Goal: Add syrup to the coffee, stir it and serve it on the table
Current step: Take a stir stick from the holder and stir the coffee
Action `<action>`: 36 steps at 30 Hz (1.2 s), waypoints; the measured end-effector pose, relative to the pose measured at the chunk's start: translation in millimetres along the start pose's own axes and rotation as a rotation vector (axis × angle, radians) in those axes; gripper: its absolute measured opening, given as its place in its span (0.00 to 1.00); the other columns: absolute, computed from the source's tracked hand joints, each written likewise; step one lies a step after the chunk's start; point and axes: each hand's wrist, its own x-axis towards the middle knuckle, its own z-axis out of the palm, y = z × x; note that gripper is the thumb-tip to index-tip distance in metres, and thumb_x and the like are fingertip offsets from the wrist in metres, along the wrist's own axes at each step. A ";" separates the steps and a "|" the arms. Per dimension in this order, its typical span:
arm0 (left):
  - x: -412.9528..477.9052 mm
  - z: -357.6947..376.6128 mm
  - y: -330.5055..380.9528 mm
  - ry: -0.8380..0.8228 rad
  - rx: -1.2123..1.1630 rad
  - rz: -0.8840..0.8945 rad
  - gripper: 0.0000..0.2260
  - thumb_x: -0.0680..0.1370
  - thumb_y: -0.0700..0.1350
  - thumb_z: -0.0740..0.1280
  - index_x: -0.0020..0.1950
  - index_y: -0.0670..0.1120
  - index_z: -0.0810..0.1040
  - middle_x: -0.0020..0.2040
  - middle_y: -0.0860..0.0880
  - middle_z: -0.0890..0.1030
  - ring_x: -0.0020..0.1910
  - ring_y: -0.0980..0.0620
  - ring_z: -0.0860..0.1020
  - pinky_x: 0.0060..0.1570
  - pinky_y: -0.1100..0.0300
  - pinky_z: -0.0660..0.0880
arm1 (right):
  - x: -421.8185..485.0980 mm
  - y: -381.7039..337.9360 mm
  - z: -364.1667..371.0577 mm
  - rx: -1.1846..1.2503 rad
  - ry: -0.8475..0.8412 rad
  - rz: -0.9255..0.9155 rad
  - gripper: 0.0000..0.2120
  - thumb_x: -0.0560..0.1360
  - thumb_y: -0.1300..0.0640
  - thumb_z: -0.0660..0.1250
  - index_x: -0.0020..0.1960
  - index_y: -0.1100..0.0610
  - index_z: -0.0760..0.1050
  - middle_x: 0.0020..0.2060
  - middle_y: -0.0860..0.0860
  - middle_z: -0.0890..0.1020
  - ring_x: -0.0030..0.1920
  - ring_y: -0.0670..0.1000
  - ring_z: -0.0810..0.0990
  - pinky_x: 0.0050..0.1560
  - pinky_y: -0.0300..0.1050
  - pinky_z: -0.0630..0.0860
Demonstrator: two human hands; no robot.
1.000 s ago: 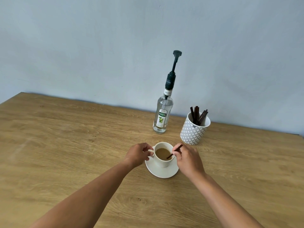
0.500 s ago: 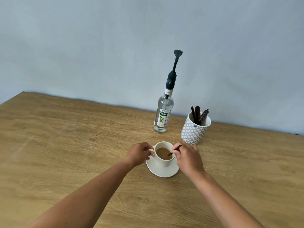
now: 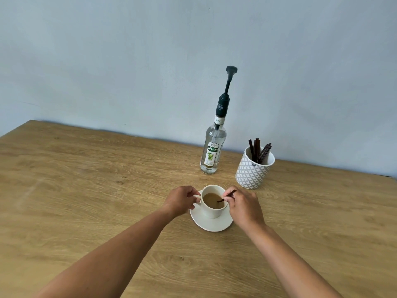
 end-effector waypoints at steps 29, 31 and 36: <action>-1.2 1.0 -3.0 0.005 0.021 0.011 0.04 0.76 0.44 0.72 0.46 0.53 0.81 0.44 0.52 0.84 0.38 0.55 0.85 0.35 0.61 0.80 | -4.9 2.3 -1.3 0.014 0.029 0.025 0.03 0.76 0.57 0.70 0.47 0.50 0.78 0.41 0.44 0.83 0.45 0.47 0.80 0.52 0.48 0.69; -1.4 1.1 -2.7 0.008 0.019 0.008 0.04 0.76 0.43 0.72 0.46 0.53 0.81 0.44 0.52 0.84 0.38 0.55 0.85 0.35 0.61 0.80 | -7.6 2.4 -1.7 0.026 0.018 0.002 0.03 0.75 0.57 0.70 0.47 0.50 0.78 0.41 0.43 0.82 0.46 0.47 0.79 0.53 0.49 0.68; -1.3 1.7 -1.2 0.009 0.016 0.002 0.04 0.76 0.43 0.72 0.49 0.50 0.81 0.47 0.48 0.85 0.41 0.52 0.85 0.37 0.58 0.80 | -8.2 -8.0 5.1 0.085 0.016 -0.053 0.03 0.75 0.59 0.70 0.46 0.51 0.79 0.42 0.43 0.83 0.47 0.47 0.80 0.52 0.48 0.66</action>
